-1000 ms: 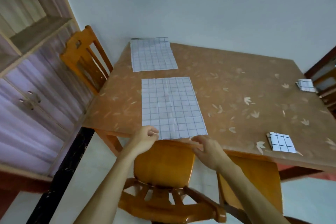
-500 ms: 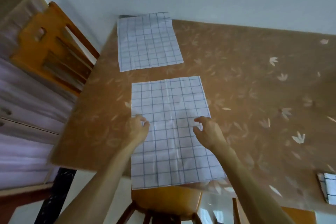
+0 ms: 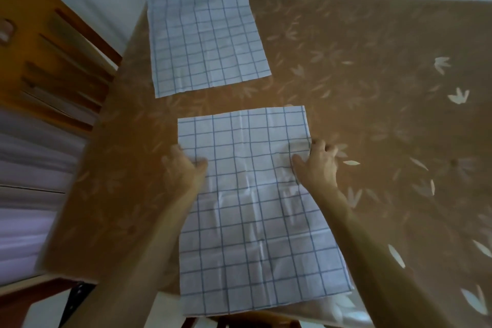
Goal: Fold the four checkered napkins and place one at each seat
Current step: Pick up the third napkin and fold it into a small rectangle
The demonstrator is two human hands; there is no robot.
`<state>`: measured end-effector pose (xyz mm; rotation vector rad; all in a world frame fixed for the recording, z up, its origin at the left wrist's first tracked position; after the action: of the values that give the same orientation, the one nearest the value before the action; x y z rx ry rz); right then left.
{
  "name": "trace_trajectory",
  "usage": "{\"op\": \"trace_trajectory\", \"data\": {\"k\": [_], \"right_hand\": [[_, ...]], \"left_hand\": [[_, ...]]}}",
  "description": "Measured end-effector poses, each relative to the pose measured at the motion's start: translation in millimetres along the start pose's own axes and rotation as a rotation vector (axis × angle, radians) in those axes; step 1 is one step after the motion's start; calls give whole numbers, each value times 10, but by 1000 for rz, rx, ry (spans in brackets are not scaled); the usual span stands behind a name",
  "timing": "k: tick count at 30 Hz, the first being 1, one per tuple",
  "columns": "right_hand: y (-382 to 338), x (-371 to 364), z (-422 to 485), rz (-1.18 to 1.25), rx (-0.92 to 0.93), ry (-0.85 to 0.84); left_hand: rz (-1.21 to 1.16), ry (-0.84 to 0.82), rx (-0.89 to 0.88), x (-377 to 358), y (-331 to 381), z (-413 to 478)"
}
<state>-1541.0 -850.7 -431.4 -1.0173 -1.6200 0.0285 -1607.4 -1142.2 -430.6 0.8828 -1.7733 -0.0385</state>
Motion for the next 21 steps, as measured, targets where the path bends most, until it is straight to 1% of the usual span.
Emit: {"op": "trace_trajectory", "data": {"k": [3,5,7,9,11,14,21], "right_hand": [[9,-47,26,104,-30,12],[26,-69,-1,209,-51,-6],[37,-43,-78,250,-43,-26],[27,47,-180,268,-4,-28],[13,175,-313,303,38,-25],[-20,422,-508,364,129,25],[-364,1010,-1118,438,275,103]], "left_hand": [[-85,-36,20,8,-43,10],[-103,-69,88,45,-84,-6],[-96,-107,104,94,-110,-41],[-96,-167,62,126,-105,-85],[-160,-206,19,196,-69,-160],[-272,-193,-39,408,40,-285],[-428,-281,-226,1018,201,-732]]}}
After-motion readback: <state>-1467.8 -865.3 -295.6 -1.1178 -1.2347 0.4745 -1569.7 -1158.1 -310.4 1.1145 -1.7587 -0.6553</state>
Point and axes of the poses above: each hand's wrist, its own z-axis towards the middle knuckle, its own x-axis out of the back of the hand, y = z × x, the point moved 5 cm from there along z, towards the middle knuckle, and after that the axes turned 5 degrees about x, right-handed, at the moved point
